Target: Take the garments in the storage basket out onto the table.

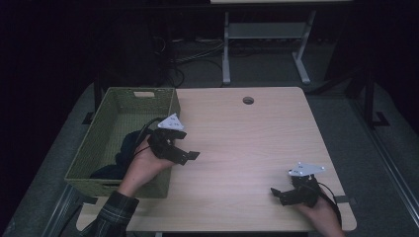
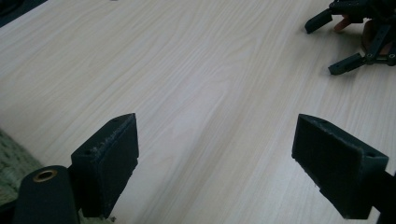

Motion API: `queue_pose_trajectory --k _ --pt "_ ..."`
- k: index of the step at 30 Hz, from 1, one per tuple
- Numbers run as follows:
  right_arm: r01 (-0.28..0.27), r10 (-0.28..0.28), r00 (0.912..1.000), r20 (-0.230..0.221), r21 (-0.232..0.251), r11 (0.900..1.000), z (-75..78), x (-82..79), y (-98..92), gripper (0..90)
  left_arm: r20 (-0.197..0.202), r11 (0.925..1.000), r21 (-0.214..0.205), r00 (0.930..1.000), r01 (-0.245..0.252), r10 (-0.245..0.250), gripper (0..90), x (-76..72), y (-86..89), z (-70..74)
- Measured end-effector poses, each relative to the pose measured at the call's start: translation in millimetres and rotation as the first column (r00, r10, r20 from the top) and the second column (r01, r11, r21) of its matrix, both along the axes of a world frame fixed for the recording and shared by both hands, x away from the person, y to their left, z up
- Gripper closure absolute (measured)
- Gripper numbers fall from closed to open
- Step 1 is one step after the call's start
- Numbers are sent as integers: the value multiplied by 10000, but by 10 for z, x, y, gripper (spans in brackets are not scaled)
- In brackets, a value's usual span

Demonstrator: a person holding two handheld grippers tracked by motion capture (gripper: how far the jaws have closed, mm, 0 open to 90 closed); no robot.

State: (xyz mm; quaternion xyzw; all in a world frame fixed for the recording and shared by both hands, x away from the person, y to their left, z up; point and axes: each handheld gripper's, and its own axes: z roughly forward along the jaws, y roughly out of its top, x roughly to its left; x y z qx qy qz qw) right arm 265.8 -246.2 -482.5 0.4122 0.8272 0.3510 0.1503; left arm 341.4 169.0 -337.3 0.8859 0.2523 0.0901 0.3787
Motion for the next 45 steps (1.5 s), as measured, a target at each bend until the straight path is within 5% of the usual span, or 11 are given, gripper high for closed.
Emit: queue_pose_trajectory --k 27,40,45 --pt "-15 15 10000 -6 3 10000 0 1 0 24 217 9915 273 9917 -1270 1265 143 44 555 205" --pt "7 -7 10000 -4 2 10000 0 0 0 24 359 9789 244 9787 -2029 2019 143 23 881 257" --pt "-7 7 10000 -9 -9 10000 1 0 -1 24 437 9687 324 9687 -2460 2445 143 4 1002 262"
